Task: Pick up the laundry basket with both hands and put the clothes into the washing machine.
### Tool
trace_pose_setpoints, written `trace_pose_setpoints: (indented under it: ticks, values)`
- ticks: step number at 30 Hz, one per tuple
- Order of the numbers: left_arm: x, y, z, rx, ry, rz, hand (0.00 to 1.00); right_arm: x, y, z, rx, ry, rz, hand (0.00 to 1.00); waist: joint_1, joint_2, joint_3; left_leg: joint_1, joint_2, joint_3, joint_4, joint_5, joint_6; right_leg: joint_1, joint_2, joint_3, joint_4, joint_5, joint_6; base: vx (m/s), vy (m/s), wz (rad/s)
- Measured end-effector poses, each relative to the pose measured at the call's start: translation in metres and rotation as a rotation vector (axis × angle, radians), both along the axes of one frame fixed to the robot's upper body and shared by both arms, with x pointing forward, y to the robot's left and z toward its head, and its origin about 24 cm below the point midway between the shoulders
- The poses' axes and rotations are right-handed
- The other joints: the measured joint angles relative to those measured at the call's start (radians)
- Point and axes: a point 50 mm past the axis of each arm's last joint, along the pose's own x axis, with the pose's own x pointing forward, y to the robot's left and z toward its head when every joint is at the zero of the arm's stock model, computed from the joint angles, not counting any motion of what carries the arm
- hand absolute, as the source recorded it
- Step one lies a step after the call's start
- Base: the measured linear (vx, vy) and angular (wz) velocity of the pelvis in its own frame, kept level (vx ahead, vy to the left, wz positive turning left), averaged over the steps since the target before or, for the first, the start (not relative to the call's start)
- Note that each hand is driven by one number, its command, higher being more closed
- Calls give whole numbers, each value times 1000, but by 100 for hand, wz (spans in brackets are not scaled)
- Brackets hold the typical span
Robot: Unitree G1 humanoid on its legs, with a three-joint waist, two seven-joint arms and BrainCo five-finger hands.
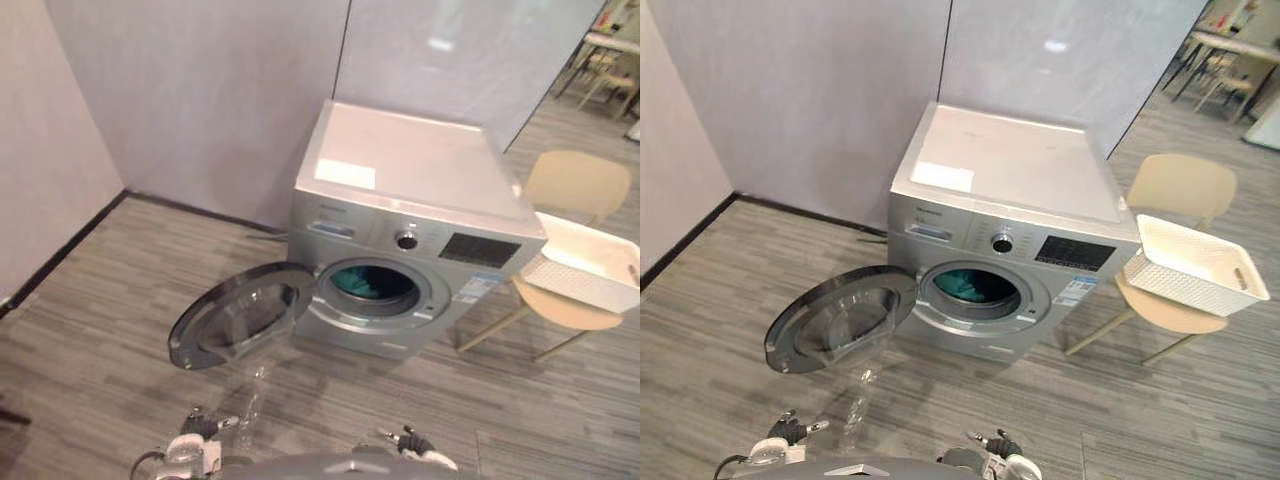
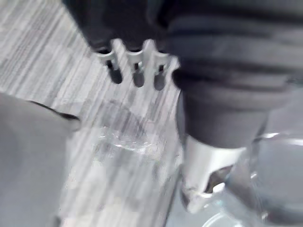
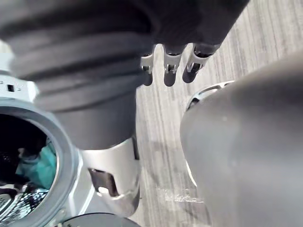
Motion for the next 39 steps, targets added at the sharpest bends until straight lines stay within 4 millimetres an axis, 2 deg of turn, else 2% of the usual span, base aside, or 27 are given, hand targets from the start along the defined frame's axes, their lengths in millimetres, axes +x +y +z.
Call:
trace_pose_setpoints:
  ticks: [1, 3, 5, 7, 11, 13, 14, 16, 17, 18, 19, 21, 22, 23, 26, 27, 29, 31, 32, 33, 35, 36, 39]
  values:
    - [2, -1, 2, -11, -22, 25, 0, 0, 0, 0, 0, 0, 0, 0, 5, -2, -1, -8, -9, 2, -14, 15, -1, 9, 3, 6, -53, 0, -1, -91, -79, -9]
    - [4, -2, 8, -83, -106, 181, 0, 1, -1, 0, -10, -1, 22, 0, 14, 28, -11, -28, -5, 8, -54, 64, -10, 11, 32, 9, -179, 68, -11, -90, -26, -13]
    - [5, 6, 17, -92, -191, 281, 0, 0, -1, 0, -11, 1, 27, 0, 15, 30, -16, -27, -1, 12, -73, 78, -10, 25, 45, 10, -233, 102, -13, -89, -11, -7]
    - [13, 26, 47, -66, -392, 385, 0, -5, 0, 0, -11, 1, 22, 0, 17, 14, -30, -45, -5, 13, -99, 92, -15, 32, 52, 7, -310, 138, -4, -124, 0, 0]
    - [24, 54, 86, 15, -592, 446, 0, -14, -2, -2, -12, 19, 6, 0, 20, 7, -34, -53, -19, 17, -140, 119, -3, 18, 45, 9, -349, 157, -4, -54, 25, 2]
    - [35, 79, 116, 108, -726, 478, 0, -16, -3, -1, -1, 11, 3, 0, 16, 2, -30, -78, -28, 23, -138, 127, -5, 2, 38, 8, -370, 178, 4, -8, 43, 2]
    - [39, 85, 123, 141, -752, 471, 0, -16, -3, -1, 1, 6, 3, 0, 15, -4, -27, -84, -29, 23, -137, 129, -5, 2, 37, 8, -374, 191, 11, 1, 31, -2]
    - [63, 106, 152, 251, -846, 434, 0, -10, -5, 2, 4, -26, 4, 0, 14, -15, -3, -119, -36, 33, -126, 133, -2, -22, 35, 11, -394, 226, 5, -16, 28, -4]
    - [77, 113, 167, 295, -895, 414, 0, -6, -5, 3, 7, -44, 11, 0, 14, -18, 10, -150, -36, 37, -104, 130, 2, -41, 36, 16, -399, 235, 5, -75, 35, -10]
    - [95, 123, 191, 362, -964, 387, 0, 2, -5, 6, 15, -76, 23, 0, 13, -25, 32, -193, -37, 42, -67, 123, 7, -69, 35, 23, -402, 250, 5, -67, 28, -13]
    - [103, 127, 203, 393, -997, 374, 0, 5, -5, 7, 19, -87, 29, 0, 12, -30, 45, -211, -36, 46, -46, 116, 8, -81, 35, 31, -403, 258, 6, -102, 42, -29]
    - [137, 144, 241, 479, -1071, 338, 0, 16, -4, 10, 18, -121, 50, 0, 5, -42, 78, -291, -20, 68, 60, 67, 12, -131, 41, 76, -402, 301, 13, -95, 51, -48]
    - [145, 148, 248, 493, -1074, 331, 0, 20, -3, 11, 16, -131, 64, 0, 3, -41, 80, -314, -11, 75, 90, 54, 14, -146, 49, 93, -403, 321, 16, -113, 89, -74]
    - [160, 159, 256, 524, -1042, 309, 0, 30, 0, 15, 18, -168, 89, 0, -2, -40, 101, -336, 16, 105, 131, 36, 20, -173, 70, 132, -403, 384, 16, -151, 118, -72]
    - [178, 166, 246, 447, -946, 302, 0, 42, 5, 20, 23, -209, 144, 0, -27, -39, 118, -343, 45, 149, 136, 32, 33, -209, 89, 181, -408, 483, 21, -139, 120, -64]
    - [184, 163, 229, 355, -886, 319, 0, 41, 10, 19, 34, -203, 177, 0, -46, -30, 128, -335, 52, 173, 119, 39, 51, -211, 88, 189, -404, 467, 0, -127, 152, -34]
    - [181, 161, 207, 254, -821, 365, 0, 42, 15, 19, 51, -204, 210, 0, -53, -36, 129, -324, 59, 200, 85, 56, 49, -208, 88, 174, -370, 384, -34, -29, 131, -44]
    - [179, 157, 192, 172, -781, 399, 0, 44, 16, 20, 55, -211, 211, 0, -55, -55, 132, -328, 55, 226, 74, 69, 42, -189, 82, 181, -375, 383, -26, 75, 47, -42]
    - [178, 153, 185, 139, -765, 416, 0, 49, 16, 22, 53, -226, 211, 0, -54, -76, 139, -329, 48, 234, 74, 73, 37, -185, 77, 194, -396, 384, -26, 63, -16, -22]
    - [177, 152, 182, 131, -757, 421, 0, 52, 16, 23, 54, -236, 203, 0, -55, -74, 146, -329, 48, 236, 73, 75, 33, -185, 78, 197, -402, 383, -26, 28, -35, -22]
    - [174, 139, 168, 136, -709, 360, 0, 58, 13, 26, 58, -257, 181, 0, -59, -43, 166, -325, 50, 245, 70, 81, 24, -187, 82, 199, -402, 370, -27, 28, -42, -13]
    - [174, 135, 165, 139, -703, 340, 0, 58, 13, 26, 60, -259, 175, 0, -58, -39, 165, -325, 48, 247, 70, 82, 23, -186, 79, 198, -402, 360, -27, 22, -37, 1]
    - [167, 104, 150, 125, -707, 211, 0, 59, 11, 29, 67, -284, 151, 0, -56, -37, 164, -321, 20, 237, 72, 84, 19, -172, 49, 191, -395, 286, -13, -9, -28, 18]
